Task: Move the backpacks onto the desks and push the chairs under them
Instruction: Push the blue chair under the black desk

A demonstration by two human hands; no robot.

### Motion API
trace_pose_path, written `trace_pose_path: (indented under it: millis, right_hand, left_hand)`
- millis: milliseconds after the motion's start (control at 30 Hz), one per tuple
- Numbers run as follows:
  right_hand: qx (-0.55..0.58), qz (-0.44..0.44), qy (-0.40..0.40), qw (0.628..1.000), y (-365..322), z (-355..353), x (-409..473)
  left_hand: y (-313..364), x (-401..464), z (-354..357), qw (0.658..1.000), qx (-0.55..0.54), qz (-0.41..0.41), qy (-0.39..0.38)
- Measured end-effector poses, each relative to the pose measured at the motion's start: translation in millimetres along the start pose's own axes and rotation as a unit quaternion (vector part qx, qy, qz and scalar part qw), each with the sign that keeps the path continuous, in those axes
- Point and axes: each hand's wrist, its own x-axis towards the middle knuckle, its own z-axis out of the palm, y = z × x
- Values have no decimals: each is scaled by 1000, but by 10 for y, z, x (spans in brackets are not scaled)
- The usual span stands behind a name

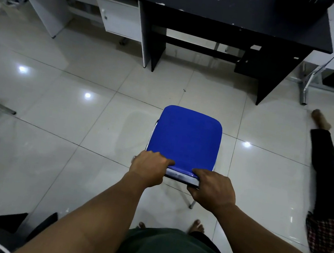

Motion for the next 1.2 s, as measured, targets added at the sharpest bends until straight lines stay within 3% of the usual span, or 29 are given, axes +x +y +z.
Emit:
trace_pose_path:
  millis: [467, 1200]
  right_hand:
    - [-33, -26, 10, 999, 303, -142, 309]
    - [-30, -80, -27, 996, 1120, -406, 1194]
  left_hand:
    - [70, 290, -156, 1000, -6, -2, 26]
    - [252, 1168, -455, 995, -43, -85, 34]
